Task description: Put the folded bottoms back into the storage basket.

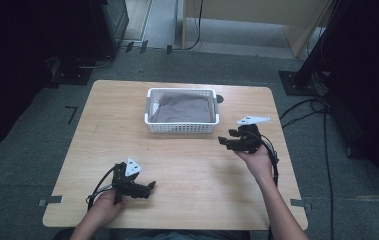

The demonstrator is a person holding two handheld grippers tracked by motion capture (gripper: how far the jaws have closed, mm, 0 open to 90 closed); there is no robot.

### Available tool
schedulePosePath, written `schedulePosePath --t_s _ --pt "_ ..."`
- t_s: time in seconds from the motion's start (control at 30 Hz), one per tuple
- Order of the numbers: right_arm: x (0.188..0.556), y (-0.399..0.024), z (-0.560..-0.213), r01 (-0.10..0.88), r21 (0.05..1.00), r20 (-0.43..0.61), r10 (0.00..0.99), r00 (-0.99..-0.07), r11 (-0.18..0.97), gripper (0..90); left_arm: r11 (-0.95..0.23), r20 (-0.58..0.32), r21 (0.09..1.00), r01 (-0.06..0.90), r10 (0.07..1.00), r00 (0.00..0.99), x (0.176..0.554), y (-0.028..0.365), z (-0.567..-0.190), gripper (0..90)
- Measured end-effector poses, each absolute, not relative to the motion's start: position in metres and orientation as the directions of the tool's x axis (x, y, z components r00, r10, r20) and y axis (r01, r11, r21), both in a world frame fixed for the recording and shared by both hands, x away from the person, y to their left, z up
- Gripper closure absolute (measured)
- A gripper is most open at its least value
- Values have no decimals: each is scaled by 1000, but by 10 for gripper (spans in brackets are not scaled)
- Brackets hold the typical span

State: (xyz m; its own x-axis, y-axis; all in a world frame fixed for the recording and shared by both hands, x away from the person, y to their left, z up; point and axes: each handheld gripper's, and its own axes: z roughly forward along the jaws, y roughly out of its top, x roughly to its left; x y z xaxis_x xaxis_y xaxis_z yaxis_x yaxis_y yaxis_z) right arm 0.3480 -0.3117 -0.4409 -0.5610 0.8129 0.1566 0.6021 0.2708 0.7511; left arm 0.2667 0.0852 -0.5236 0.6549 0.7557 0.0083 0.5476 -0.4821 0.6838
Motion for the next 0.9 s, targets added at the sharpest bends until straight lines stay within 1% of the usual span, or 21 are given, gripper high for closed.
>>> schedulePosePath --t_s 0.33,0.9 --pt "333 -328 -455 605 750 154 819 -553 268 415 -482 8 684 548 756 655 267 85 -524 0" --pt "311 -351 -491 630 733 158 836 -526 258 415 -483 9 684 547 755 656 267 85 -524 0"
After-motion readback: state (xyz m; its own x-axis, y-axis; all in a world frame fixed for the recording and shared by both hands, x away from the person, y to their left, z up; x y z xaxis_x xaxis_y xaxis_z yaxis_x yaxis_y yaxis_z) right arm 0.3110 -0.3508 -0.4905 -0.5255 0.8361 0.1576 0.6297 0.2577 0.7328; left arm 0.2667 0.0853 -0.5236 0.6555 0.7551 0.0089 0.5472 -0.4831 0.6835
